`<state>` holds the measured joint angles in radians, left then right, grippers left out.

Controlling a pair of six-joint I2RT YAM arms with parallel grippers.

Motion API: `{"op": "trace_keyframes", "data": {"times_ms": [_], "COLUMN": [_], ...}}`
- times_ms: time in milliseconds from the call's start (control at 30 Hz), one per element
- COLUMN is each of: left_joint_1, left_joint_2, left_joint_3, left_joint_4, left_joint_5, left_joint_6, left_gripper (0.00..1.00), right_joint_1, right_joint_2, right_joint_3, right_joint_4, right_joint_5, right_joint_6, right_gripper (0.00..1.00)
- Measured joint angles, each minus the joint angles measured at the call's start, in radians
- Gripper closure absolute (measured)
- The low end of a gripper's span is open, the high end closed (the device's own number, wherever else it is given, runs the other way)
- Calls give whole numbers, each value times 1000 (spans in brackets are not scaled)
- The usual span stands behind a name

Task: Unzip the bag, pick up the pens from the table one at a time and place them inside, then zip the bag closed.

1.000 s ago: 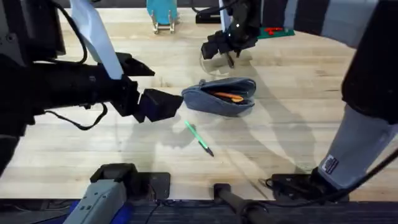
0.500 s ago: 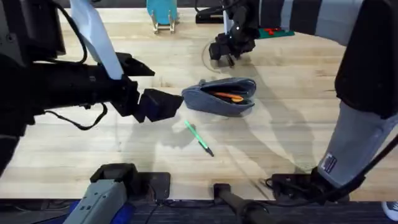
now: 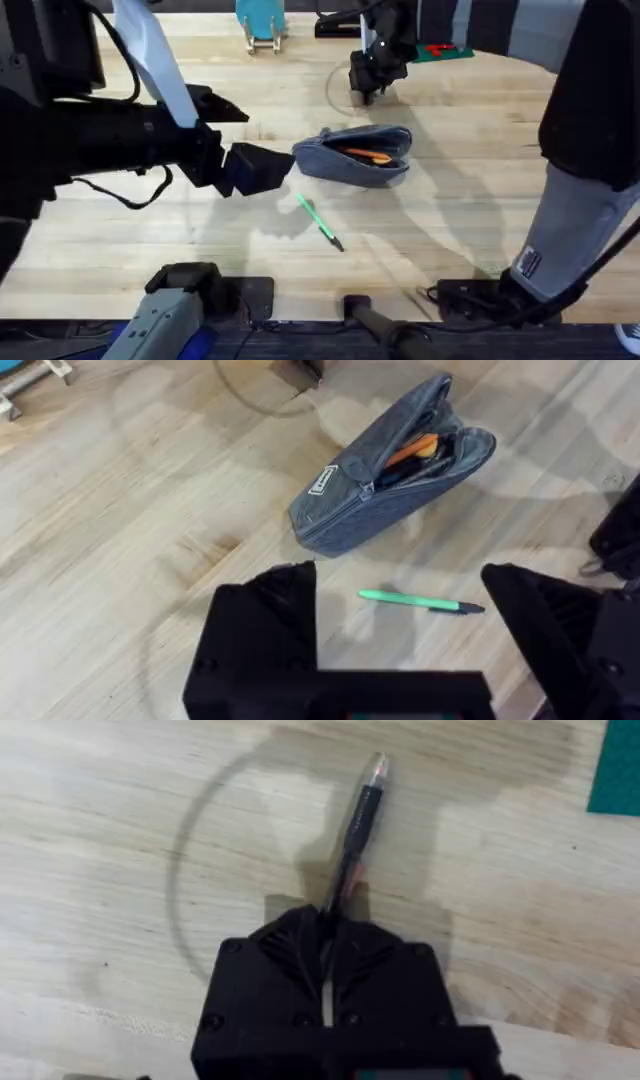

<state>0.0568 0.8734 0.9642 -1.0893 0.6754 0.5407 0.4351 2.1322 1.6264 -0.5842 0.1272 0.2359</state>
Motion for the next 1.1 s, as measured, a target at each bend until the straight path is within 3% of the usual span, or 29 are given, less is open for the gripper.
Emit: {"op": "trace_keyframes", "data": {"times_ms": [333, 500, 1100], "left_joint_1": [0, 0, 0], "left_joint_2": [0, 0, 0], "left_joint_3": [0, 0, 0], "left_joint_4": [0, 0, 0], "left_joint_5": [0, 0, 0], "left_joint_6": [0, 0, 0], "left_gripper": [6, 5, 6], "right_joint_1": [-2, -2, -2], "right_joint_2": [0, -19, -249], "right_joint_3": [17, 83, 157], "right_joint_4": [-30, -115, -368], "right_joint_5": [-9, -16, -19], "right_joint_6": [0, -25, -270], "right_gripper": [971, 970, 970]}}
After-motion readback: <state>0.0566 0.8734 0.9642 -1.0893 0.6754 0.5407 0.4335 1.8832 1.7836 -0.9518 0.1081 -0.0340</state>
